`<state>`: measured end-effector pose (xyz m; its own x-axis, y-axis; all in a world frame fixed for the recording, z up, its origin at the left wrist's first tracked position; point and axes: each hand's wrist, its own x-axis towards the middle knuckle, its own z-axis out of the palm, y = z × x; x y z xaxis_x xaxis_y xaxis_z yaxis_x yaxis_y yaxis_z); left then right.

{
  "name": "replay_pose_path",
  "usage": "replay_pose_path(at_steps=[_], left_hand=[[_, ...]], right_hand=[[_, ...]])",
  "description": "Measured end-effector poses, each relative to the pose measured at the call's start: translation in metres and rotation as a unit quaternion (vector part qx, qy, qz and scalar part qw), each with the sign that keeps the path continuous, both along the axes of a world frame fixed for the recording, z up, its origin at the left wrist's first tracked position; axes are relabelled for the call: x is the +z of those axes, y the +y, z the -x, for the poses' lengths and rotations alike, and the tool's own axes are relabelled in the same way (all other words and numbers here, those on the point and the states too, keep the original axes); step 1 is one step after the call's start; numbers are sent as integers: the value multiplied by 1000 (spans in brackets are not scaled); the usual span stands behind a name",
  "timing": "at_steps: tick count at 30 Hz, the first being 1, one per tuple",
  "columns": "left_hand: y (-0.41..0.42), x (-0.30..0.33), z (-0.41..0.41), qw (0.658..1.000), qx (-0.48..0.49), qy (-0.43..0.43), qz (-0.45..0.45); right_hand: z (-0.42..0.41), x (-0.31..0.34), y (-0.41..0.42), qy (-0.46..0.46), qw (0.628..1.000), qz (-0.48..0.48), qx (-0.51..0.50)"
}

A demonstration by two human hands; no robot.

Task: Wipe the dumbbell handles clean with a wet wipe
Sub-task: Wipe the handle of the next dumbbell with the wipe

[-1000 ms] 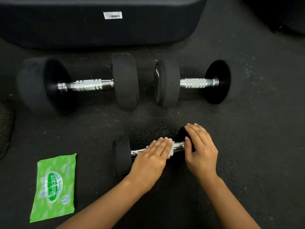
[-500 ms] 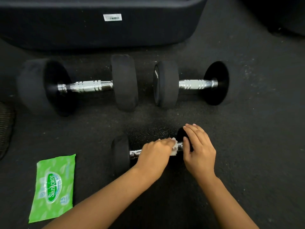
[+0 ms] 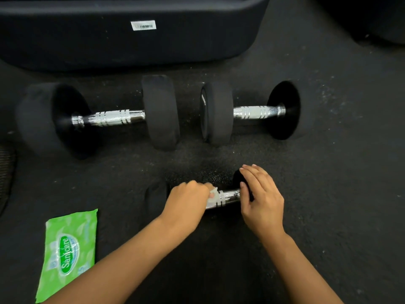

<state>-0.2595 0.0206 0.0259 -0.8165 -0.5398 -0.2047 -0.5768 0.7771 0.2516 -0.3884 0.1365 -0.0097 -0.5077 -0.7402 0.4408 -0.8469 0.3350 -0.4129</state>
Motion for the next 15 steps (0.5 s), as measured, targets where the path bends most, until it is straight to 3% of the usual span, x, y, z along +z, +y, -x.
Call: replay_pose_path(at_steps=[3, 9, 15], left_hand=[[16, 5, -2, 999, -42, -22, 18], [-10, 4, 7, 997, -1, 1, -79], [15, 9, 0, 997, -27, -59, 44]], right_hand=[[-3, -3, 4, 3, 1000, 18, 2], [0, -1, 0, -4, 1000, -3, 1], [-3, -5, 5, 5, 1000, 18, 1]])
